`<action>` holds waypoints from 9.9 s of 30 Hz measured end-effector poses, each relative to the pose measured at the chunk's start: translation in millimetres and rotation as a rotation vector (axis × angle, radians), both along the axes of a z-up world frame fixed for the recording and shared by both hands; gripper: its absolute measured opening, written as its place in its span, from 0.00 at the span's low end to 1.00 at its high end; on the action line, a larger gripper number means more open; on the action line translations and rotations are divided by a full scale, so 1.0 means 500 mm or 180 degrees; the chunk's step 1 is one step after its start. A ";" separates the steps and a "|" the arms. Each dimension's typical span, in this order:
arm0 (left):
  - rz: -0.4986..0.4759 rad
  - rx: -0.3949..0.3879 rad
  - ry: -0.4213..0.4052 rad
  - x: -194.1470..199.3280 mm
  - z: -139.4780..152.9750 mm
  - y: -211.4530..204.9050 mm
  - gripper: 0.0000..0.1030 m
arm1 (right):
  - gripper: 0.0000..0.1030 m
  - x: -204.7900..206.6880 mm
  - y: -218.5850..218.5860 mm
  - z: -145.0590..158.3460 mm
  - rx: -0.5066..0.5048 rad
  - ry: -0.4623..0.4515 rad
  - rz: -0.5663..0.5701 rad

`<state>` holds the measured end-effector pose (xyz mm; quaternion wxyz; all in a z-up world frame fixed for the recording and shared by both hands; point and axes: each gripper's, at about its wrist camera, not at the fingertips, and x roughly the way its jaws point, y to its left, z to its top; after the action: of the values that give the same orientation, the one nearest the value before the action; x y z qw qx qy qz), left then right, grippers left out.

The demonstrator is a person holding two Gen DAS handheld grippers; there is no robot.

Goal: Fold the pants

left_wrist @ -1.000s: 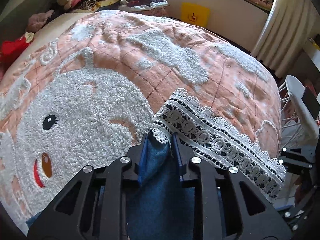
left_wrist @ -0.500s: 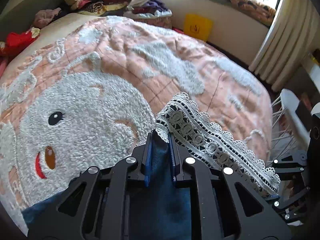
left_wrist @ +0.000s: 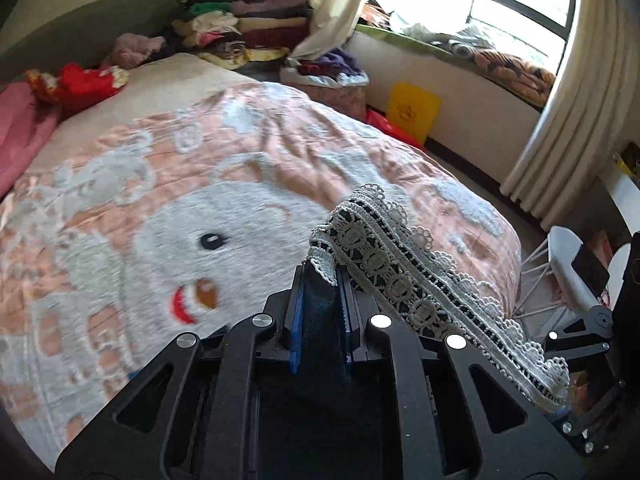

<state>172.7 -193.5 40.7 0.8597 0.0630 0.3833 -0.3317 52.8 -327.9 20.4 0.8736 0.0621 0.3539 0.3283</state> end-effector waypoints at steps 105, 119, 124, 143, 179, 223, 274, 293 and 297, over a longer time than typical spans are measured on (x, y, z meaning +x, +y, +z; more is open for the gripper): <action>0.1461 -0.0378 0.0796 -0.264 -0.112 0.380 0.44 | 0.81 0.027 0.106 -0.011 -0.0595 -0.0324 0.0044; 0.1076 -0.0162 0.1099 -0.315 -0.147 0.294 0.44 | 0.81 -0.013 0.125 -0.058 -0.0588 -0.0142 0.0286; 0.1152 0.0035 0.1230 -0.298 -0.184 0.274 0.44 | 0.81 -0.015 0.130 -0.075 -0.0538 -0.0036 0.0324; 0.1267 0.0082 0.1139 -0.309 -0.182 0.313 0.16 | 0.66 -0.029 0.242 -0.150 -0.1054 0.0126 0.0737; 0.1458 0.0297 0.0705 -0.294 -0.135 0.312 0.86 | 0.84 -0.031 0.198 -0.117 -0.0894 0.0131 0.0535; 0.2349 0.0071 0.0301 -0.333 -0.051 0.517 0.91 | 0.95 0.013 0.331 -0.007 -0.0935 -0.0342 0.0707; 0.2418 -0.0512 0.0917 -0.316 -0.143 0.623 0.75 | 0.31 0.205 0.667 -0.063 -0.0359 0.0535 0.2197; 0.1478 -0.1281 0.1052 -0.266 -0.111 0.438 0.64 | 0.54 0.193 0.363 0.026 0.0455 0.0221 0.1676; 0.1125 -0.1158 0.0914 -0.275 -0.097 0.373 0.64 | 0.72 0.190 0.283 0.008 0.0483 0.0258 0.1261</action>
<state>35.0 -6.9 -7.6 0.8383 -0.2076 0.4403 -0.2457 148.0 -186.3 24.2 0.7699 0.0700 0.3683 0.5165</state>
